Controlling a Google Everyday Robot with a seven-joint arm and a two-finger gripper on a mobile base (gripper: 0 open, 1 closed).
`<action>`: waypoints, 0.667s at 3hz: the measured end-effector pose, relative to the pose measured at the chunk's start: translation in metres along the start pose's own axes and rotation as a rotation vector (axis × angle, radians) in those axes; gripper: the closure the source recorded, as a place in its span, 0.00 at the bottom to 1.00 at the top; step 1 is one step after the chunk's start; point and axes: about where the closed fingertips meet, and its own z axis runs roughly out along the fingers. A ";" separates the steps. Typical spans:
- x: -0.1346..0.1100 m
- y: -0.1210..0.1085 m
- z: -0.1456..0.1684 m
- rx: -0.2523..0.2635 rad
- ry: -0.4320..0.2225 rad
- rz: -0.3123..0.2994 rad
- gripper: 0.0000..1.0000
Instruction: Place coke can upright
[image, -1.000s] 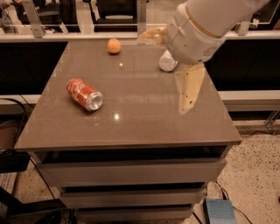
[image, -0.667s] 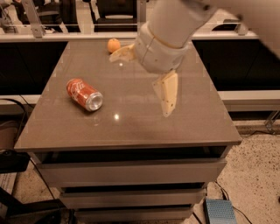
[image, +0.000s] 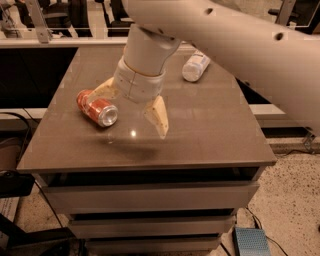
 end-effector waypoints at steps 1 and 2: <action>0.000 -0.001 0.002 0.000 -0.003 -0.025 0.00; -0.007 -0.010 -0.002 0.002 0.030 -0.111 0.00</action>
Offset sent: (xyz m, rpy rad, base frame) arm -0.0081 0.0230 0.0205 -0.0221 -0.1657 0.2173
